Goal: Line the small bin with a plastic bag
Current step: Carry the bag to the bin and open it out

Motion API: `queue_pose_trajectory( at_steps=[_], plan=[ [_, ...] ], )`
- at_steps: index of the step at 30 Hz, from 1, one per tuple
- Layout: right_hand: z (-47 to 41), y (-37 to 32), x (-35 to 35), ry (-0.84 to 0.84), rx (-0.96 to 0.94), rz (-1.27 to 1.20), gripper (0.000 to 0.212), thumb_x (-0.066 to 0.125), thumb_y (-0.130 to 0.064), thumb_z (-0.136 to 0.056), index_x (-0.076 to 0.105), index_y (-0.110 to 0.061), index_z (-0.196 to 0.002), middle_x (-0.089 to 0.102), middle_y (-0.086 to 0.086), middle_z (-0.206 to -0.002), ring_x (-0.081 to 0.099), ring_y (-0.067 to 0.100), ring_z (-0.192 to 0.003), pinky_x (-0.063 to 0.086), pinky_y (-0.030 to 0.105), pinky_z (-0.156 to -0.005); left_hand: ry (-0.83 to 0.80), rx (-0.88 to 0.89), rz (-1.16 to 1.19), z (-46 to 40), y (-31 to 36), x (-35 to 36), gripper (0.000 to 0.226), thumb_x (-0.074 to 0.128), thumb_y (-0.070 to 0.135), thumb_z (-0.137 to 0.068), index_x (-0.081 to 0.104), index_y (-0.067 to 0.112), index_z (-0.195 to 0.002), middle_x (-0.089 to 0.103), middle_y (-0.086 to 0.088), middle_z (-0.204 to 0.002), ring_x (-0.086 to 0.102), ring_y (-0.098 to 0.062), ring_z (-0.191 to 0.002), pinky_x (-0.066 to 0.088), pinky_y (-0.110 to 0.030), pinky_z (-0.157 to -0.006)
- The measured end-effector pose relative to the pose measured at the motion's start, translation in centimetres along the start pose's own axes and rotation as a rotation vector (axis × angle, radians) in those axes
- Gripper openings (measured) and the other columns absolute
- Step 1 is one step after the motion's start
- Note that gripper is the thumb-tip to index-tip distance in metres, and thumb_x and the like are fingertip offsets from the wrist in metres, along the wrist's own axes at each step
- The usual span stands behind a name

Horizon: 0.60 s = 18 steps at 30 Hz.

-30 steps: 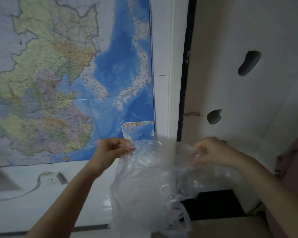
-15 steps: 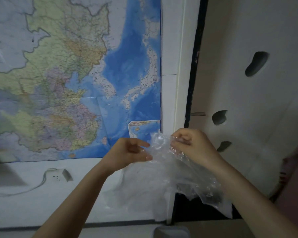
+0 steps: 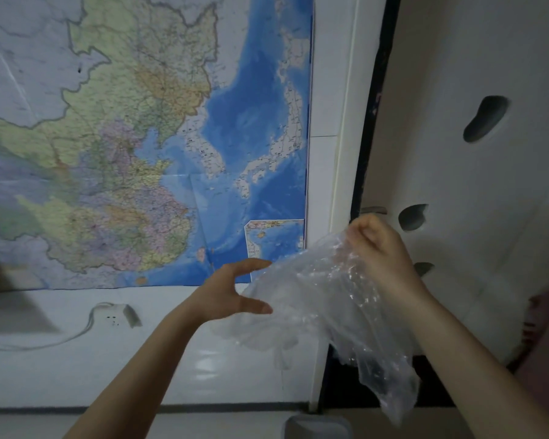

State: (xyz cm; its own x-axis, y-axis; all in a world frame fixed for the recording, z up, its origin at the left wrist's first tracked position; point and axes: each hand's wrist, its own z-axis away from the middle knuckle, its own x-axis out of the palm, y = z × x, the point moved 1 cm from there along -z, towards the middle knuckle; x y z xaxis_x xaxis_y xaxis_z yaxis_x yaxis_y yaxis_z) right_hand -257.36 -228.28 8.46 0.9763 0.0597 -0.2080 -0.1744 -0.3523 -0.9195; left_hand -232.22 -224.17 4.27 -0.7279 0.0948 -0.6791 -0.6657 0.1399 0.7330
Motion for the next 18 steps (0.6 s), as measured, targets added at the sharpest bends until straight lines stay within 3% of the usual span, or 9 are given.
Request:
queue_pose_trajectory(
  at_steps=[2, 5, 7, 10, 14, 16, 18],
  plan=[
    [0.0, 0.7, -1.2, 0.03, -0.027, 0.066, 0.011, 0.05, -0.018, -0.093, 0.055, -0.015, -0.084, 0.063, 0.0, -0.079, 0.059, 0.008, -0.067, 0.045, 0.012, -0.056, -0.004, -0.05, -0.049, 0.7, -1.6, -0.9, 0.06, 0.086, 0.033, -0.059, 0.065, 0.024, -0.114, 0.066, 0.011, -0.114, 0.059, -0.004, -0.107, 0.042, -0.023, -0.095],
    [0.1, 1.8, -2.8, 0.083, -0.024, 0.104, 0.011, 0.049, -0.02, -0.093, 0.053, -0.017, -0.084, 0.063, 0.003, -0.08, 0.059, 0.018, -0.072, 0.045, 0.024, -0.062, 0.009, -0.058, -0.021, 1.3, -3.4, -1.6, 0.034, 0.086, 0.024, -0.059, 0.073, 0.011, -0.087, 0.074, -0.003, -0.086, 0.066, -0.009, -0.078, 0.05, -0.03, -0.078],
    [0.3, 2.8, -3.4, 0.119, -0.012, 0.131, 0.009, 0.049, -0.019, -0.093, 0.053, -0.013, -0.088, 0.063, 0.001, -0.079, 0.06, 0.018, -0.072, 0.045, 0.024, -0.061, 0.043, -0.068, 0.128, 1.4, -4.1, -1.4, 0.031, 0.084, 0.027, -0.055, 0.073, 0.005, -0.074, 0.071, -0.006, -0.072, 0.062, -0.009, -0.065, 0.049, -0.029, -0.069],
    [0.8, 4.4, -4.3, 0.189, 0.02, 0.156, 0.011, 0.049, -0.022, -0.094, 0.05, -0.013, -0.088, 0.066, 0.008, -0.082, 0.063, 0.02, -0.072, 0.051, 0.022, -0.06, 0.135, -0.095, 0.397, 1.5, -5.0, -0.9, 0.024, 0.082, 0.026, -0.055, 0.068, 0.009, -0.065, 0.067, -0.005, -0.066, 0.06, -0.013, -0.065, 0.047, -0.028, -0.067],
    [1.9, 6.9, -4.9, 0.255, 0.076, 0.163, 0.012, 0.05, -0.023, -0.093, 0.048, -0.014, -0.085, 0.063, 0.01, -0.079, 0.062, 0.028, -0.071, 0.053, 0.028, -0.059, 0.163, -0.119, 0.612, 1.6, -5.6, 0.4, 0.026, 0.081, 0.026, -0.066, 0.065, 0.008, -0.075, 0.062, -0.006, -0.069, 0.058, -0.019, -0.069, 0.049, -0.027, -0.066],
    [2.5, 8.4, -4.7, 0.268, 0.144, 0.143, 0.013, 0.051, -0.025, -0.092, 0.049, -0.017, -0.082, 0.062, 0.01, -0.083, 0.062, 0.032, -0.078, 0.053, 0.042, -0.068, 0.119, -0.161, 0.784, 1.8, -5.6, 1.9, 0.029, 0.075, 0.029, -0.07, 0.065, 0.01, -0.09, 0.067, -0.006, -0.08, 0.062, -0.023, -0.076, 0.053, -0.026, -0.067],
    [3.1, 10.0, -4.5, 0.291, 0.216, 0.121, 0.013, 0.052, -0.025, -0.092, 0.05, -0.019, -0.08, 0.062, 0.01, -0.085, 0.061, 0.032, -0.082, 0.051, 0.043, -0.072, 0.063, -0.244, 0.873, 2.2, -6.3, 3.9, 0.057, 0.076, 0.041, -0.064, 0.062, 0.012, -0.111, 0.07, -0.01, -0.103, 0.067, -0.026, -0.094, 0.055, -0.034, -0.081]
  ],
)
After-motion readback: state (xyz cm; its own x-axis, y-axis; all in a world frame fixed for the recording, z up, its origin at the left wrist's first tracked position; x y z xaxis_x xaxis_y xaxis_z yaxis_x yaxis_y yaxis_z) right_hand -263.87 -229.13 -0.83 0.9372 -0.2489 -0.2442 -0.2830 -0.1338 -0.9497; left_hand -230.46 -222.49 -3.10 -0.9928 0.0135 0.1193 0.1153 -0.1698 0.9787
